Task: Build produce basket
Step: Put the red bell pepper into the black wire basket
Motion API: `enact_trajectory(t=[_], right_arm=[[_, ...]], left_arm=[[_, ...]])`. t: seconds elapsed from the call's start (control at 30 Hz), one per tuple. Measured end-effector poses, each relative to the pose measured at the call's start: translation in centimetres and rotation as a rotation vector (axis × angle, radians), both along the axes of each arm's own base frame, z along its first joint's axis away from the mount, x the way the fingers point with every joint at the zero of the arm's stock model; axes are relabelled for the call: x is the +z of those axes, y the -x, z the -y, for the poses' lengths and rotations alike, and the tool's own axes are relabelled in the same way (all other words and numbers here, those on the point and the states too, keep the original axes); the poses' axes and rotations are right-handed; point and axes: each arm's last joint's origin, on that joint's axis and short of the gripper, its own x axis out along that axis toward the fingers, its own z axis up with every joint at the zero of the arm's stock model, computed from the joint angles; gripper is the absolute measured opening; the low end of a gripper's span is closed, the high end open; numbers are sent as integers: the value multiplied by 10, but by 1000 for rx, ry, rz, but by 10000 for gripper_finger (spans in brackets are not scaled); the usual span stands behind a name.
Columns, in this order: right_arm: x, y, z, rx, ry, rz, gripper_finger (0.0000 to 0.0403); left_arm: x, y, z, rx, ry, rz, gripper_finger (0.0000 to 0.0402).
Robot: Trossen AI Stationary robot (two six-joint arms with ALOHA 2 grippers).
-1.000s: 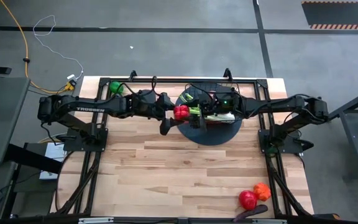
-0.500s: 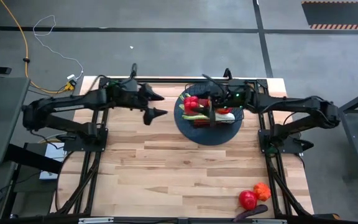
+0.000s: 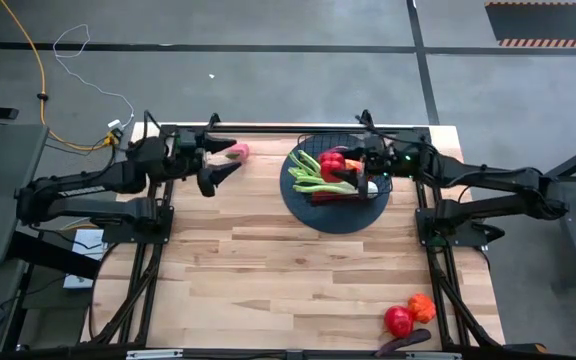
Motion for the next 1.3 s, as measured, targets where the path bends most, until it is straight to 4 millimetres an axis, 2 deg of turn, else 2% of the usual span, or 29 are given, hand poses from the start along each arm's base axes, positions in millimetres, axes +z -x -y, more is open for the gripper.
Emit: enact_trajectory(t=[0.1, 0.23, 0.5, 0.7, 0.83, 0.93, 1.07, 1.13, 1.3], right_arm=[[-8, 10, -2, -42, -25, 155, 258], [-12, 20, -4, -81, -10, 313, 259], [-3, 21, -4, -81, 30, 336, 259], [0, 20, -4, -75, 36, 285, 259], [1, 19, -4, -79, 15, 203, 259], [11, 21, 1, -201, 12, 48, 259], [30, 33, 15, -452, 69, -228, 259], [36, 37, 24, -522, 97, -369, 259], [27, 35, 51, -557, 85, -649, 259]], left_arm=[[-8, 0, 3, -17, -21, 30, 356], [-8, -1, 5, -32, -68, 25, 356], [-8, -2, 6, -37, -79, 20, 355], [-8, -2, 6, -34, -121, 2, 355], [-8, -2, 6, -34, -111, 5, 355], [-8, -2, 6, -32, -104, 7, 355], [-8, -2, 6, -32, -103, 7, 355], [-8, -2, 6, -32, -103, 7, 355], [-8, -2, 6, -32, -103, 6, 355]])
